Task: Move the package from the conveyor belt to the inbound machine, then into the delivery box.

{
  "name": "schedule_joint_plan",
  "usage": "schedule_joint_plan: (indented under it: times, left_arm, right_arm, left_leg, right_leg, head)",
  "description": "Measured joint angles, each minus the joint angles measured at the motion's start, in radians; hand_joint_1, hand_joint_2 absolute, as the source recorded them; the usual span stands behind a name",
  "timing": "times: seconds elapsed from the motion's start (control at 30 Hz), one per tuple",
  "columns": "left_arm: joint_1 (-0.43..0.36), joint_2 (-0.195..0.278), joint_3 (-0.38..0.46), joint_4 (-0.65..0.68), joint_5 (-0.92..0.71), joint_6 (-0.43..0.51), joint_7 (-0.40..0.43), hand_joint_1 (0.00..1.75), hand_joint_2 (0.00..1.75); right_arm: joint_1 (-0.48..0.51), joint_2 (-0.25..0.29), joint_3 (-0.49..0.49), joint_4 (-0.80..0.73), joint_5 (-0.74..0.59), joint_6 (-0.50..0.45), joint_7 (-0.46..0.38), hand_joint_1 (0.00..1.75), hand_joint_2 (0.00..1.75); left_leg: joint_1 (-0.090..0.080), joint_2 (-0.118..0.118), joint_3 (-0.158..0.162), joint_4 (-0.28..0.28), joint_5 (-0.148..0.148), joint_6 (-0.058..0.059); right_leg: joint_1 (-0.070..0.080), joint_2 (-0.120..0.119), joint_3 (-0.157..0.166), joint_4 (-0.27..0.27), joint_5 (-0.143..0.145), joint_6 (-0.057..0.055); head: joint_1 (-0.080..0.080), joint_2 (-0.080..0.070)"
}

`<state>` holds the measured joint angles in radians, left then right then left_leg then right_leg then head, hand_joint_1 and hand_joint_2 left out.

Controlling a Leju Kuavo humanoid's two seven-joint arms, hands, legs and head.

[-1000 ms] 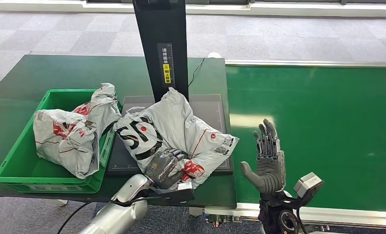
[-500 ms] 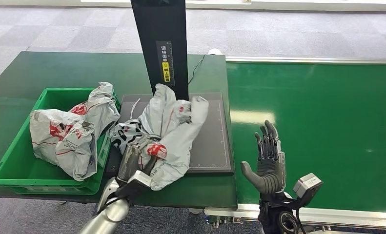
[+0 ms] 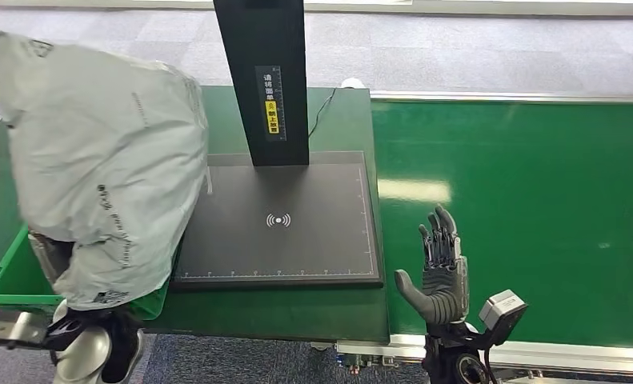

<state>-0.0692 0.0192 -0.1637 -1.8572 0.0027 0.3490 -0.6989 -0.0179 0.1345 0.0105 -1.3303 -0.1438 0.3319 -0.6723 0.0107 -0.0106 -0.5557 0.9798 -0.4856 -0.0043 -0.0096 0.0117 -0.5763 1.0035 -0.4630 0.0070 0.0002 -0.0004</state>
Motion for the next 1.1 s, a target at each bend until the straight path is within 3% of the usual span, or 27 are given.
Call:
schedule_joint_plan:
  times: [0.1,0.23,0.33,0.43,0.57,0.7,0.9,1.1]
  left_arm:
    - [0.005,-0.025,0.087,-0.086,0.087,-0.124,0.000,1.75,1.75]
    - [0.014,-0.077,0.259,-0.129,0.309,-0.398,0.001,1.75,1.75]
    - [0.007,-0.084,0.370,-0.127,0.460,-0.487,0.028,1.75,1.75]
    - [-0.020,-0.084,0.465,-0.114,0.560,-0.514,0.075,1.75,1.75]
    - [-0.059,-0.082,0.572,-0.083,0.638,-0.523,0.119,1.75,1.75]
    - [-0.081,-0.081,0.639,-0.059,0.603,-0.493,0.111,1.75,1.75]
    - [-0.113,-0.072,0.698,-0.019,0.382,-0.345,0.023,1.75,1.75]
    - [-0.161,-0.027,0.683,0.038,0.012,-0.142,0.004,1.75,1.75]
  right_arm:
    - [0.005,0.000,-0.005,-0.004,0.001,0.001,0.004,0.00,1.75]
    - [0.005,0.000,-0.018,-0.004,0.005,0.008,0.005,0.00,1.75]
    - [0.004,0.000,-0.029,-0.004,0.008,0.014,0.005,0.00,1.75]
    - [0.005,0.000,-0.037,-0.004,0.010,0.018,0.006,0.00,1.75]
    - [0.005,0.000,-0.043,-0.004,0.011,0.019,0.008,0.00,1.75]
    - [0.005,0.001,-0.048,-0.004,0.013,0.020,0.010,0.00,1.75]
    - [0.003,0.005,-0.053,-0.004,0.019,0.020,0.014,0.00,1.75]
    - [-0.002,0.006,-0.055,-0.004,0.024,0.020,0.018,0.00,1.75]
  left_leg:
    - [0.000,0.000,0.000,0.000,0.000,0.000]
    - [0.000,0.000,0.000,0.000,0.000,0.000]
    - [0.000,0.000,0.001,0.000,0.000,0.000]
    - [0.000,0.000,0.001,0.000,0.000,0.000]
    - [0.000,0.000,0.001,0.000,0.000,0.000]
    - [0.000,0.000,0.000,0.000,0.000,0.000]
    - [0.000,0.000,0.000,0.000,0.000,0.000]
    - [0.000,0.000,0.001,0.000,0.000,0.000]
  right_leg:
    - [0.000,0.000,0.000,0.000,0.000,0.000]
    - [0.000,0.000,0.000,0.000,0.000,0.000]
    - [0.000,0.000,0.000,0.000,0.000,0.000]
    - [0.000,0.000,0.000,0.000,0.000,0.000]
    - [0.000,0.000,0.000,0.000,0.000,0.000]
    - [0.000,0.000,0.001,0.000,0.000,0.000]
    - [0.000,0.000,0.000,0.000,0.000,0.000]
    - [0.000,0.000,0.001,0.000,0.000,0.000]
  head:
    - [0.000,0.000]
    - [0.000,0.000]
    - [0.000,0.000]
    - [0.000,0.000]
    - [0.000,0.000]
    - [0.000,0.000]
    - [0.000,0.000]
    - [0.000,0.000]
